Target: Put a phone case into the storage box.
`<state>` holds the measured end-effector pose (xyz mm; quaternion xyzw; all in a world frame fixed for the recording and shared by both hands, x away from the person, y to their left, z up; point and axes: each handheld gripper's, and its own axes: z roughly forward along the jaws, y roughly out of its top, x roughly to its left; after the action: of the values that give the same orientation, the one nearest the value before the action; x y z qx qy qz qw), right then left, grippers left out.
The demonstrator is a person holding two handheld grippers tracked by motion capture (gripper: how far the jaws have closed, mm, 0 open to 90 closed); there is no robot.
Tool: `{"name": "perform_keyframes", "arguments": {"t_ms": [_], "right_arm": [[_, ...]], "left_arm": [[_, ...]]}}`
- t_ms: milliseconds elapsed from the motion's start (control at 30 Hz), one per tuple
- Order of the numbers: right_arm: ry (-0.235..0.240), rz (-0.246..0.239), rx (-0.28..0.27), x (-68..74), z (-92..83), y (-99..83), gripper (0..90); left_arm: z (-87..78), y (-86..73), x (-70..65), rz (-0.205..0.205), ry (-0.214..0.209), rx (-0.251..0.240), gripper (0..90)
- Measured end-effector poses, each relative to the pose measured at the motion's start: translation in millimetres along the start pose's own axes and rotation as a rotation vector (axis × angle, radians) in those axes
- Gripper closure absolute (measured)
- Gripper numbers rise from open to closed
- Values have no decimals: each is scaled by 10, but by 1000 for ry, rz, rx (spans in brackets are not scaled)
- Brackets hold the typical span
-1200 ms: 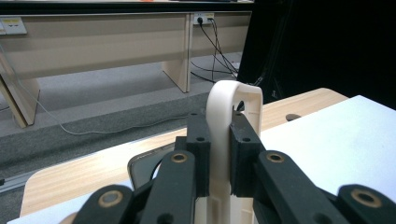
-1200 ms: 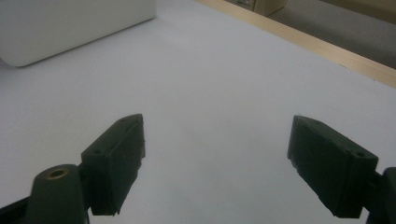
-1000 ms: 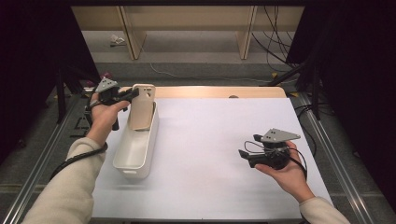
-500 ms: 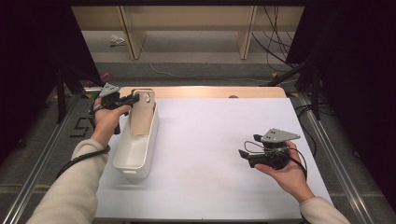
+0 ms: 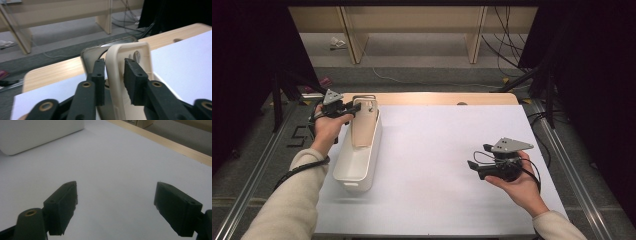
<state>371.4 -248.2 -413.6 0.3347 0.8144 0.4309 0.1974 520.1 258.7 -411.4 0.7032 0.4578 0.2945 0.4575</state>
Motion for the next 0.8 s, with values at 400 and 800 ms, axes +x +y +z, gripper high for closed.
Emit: {"name": "perform_keyframes", "arguments": {"t_ms": [400,800], "right_arm": [[-1,1,2,-1,-3,1,197],[0,1,2,6,2,1,194]], "left_arm": [[-76,57,-52,9,78,43,417],[-529,31,-372,-10,-62,37,153]]}}
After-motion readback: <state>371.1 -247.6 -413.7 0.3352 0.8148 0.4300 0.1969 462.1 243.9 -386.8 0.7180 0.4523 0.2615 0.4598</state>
